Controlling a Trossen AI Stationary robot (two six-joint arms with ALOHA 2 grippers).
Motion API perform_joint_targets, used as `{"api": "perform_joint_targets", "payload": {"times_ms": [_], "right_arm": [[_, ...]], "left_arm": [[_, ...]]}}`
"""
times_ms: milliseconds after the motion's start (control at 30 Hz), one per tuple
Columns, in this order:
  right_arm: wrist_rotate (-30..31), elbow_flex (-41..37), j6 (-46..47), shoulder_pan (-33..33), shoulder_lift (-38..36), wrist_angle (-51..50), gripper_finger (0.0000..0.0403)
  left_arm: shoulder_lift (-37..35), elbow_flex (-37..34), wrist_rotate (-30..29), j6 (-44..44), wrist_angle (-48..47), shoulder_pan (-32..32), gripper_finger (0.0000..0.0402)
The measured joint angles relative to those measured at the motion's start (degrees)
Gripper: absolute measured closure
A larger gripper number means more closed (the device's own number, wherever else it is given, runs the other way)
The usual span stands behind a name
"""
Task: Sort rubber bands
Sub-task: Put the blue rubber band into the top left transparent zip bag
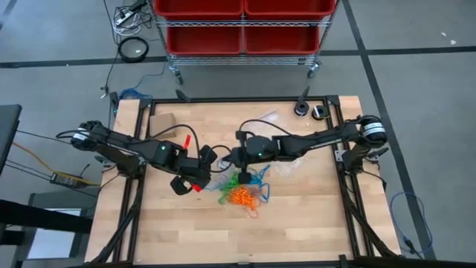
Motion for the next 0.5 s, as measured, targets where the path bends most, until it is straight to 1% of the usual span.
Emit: {"api": "perform_joint_targets", "payload": {"times_ms": [233,367,500], "right_arm": [[-0.85,0.31,-0.17,0.27,0.01,-3.42,0.0403],[0.59,0.35,-1.5,0.27,0.02,-5.82,0.0403],[0.62,0.37,-2.18,0.29,0.02,-6.62,0.0403]], "left_arm": [[0.0,0.0,0.0,1.44,1.07,0.0,0.0401],[0.0,0.0,0.0,1.49,1.52,0.0,0.0401],[0.0,0.0,-0.01,1.49,1.52,0.0,0.0401]]}}
